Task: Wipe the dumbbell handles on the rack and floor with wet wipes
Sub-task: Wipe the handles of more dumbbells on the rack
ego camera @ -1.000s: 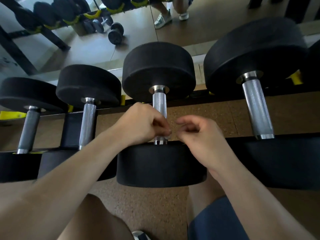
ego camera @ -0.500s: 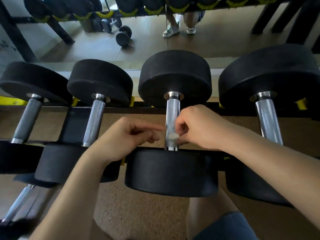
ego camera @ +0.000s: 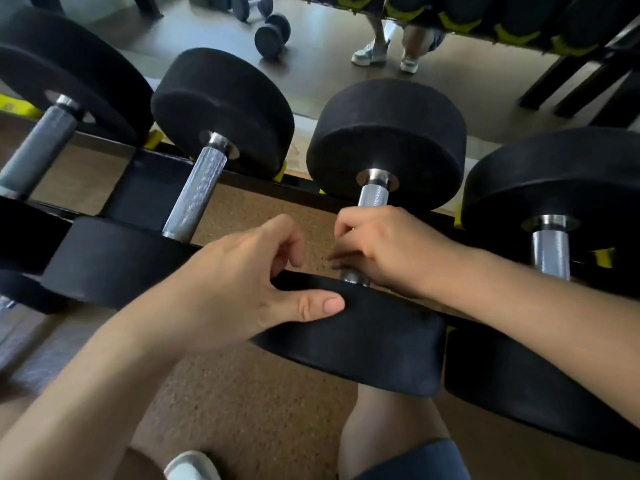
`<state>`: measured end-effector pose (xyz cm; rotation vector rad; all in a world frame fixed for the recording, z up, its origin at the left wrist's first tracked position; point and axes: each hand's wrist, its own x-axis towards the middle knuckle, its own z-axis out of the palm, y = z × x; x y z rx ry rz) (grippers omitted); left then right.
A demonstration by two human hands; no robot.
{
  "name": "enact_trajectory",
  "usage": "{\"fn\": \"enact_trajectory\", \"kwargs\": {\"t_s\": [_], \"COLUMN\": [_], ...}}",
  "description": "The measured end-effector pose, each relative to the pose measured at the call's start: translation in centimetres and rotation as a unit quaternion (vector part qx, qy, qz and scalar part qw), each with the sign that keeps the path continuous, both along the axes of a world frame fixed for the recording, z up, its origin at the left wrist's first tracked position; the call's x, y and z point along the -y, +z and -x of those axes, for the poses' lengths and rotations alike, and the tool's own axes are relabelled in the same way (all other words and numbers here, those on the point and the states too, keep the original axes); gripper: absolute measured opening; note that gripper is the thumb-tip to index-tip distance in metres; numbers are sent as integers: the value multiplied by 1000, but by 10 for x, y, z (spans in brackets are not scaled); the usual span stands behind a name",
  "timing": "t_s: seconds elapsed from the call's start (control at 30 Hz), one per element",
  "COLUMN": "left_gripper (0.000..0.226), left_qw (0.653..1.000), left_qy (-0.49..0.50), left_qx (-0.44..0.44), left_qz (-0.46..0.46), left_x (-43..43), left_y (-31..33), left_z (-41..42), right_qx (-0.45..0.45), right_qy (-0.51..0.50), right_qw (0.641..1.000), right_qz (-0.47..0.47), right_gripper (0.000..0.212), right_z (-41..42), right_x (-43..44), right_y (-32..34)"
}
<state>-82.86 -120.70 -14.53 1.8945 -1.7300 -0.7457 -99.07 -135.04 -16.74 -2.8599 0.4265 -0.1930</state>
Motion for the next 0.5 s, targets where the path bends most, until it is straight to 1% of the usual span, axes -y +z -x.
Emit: {"fn": "enact_trajectory", "kwargs": {"t_s": [0.03,0.1,0.17,0.2,0.23,0.27,0.3,0.33,0.37,0.4,0.43,0.5], "left_gripper": [51,51,50,49,48,47,46,45,45,45,46,48], "left_qw": [1000,1000,1000,1000,1000,1000,999,999,999,999,999,999], "left_qy": [4,6,4,4,3,1,-1,-2,-3,-5,-7,-14], "left_qx": [-6,-7,-5,-9,-15,-24,-32,-38,-40,-39,-41,-49], "left_qz": [-2,-5,-6,-6,-9,-9,-10,-12,-16,-16,-16,-13], "left_x": [0,-2,-4,-5,-6,-7,-7,-7,-8,-8,-8,-8], "left_y": [0,1,1,0,0,-1,-1,-1,-2,-2,-3,-4], "left_z": [0,2,2,1,-1,-2,-3,-3,-4,-5,-6,-9], "right_qx": [-12,-41,-92,-114,-129,-124,-102,-75,-58,-52,-54,-78], "right_qy": [-6,21,71,99,116,120,105,74,40,28,37,96], "right_qw": [1000,999,993,988,985,984,987,992,996,998,998,992], "right_qz": [9,21,-9,-16,1,32,62,69,59,36,10,-32], "right_gripper": [12,8,17,19,19,20,20,18,17,16,15,16], "right_z": [-2,3,13,15,12,7,1,-3,-5,-4,-1,6], "right_x": [1,2,2,3,4,8,14,21,24,24,20,6], "right_y": [0,1,9,12,16,18,19,21,24,23,22,16]}}
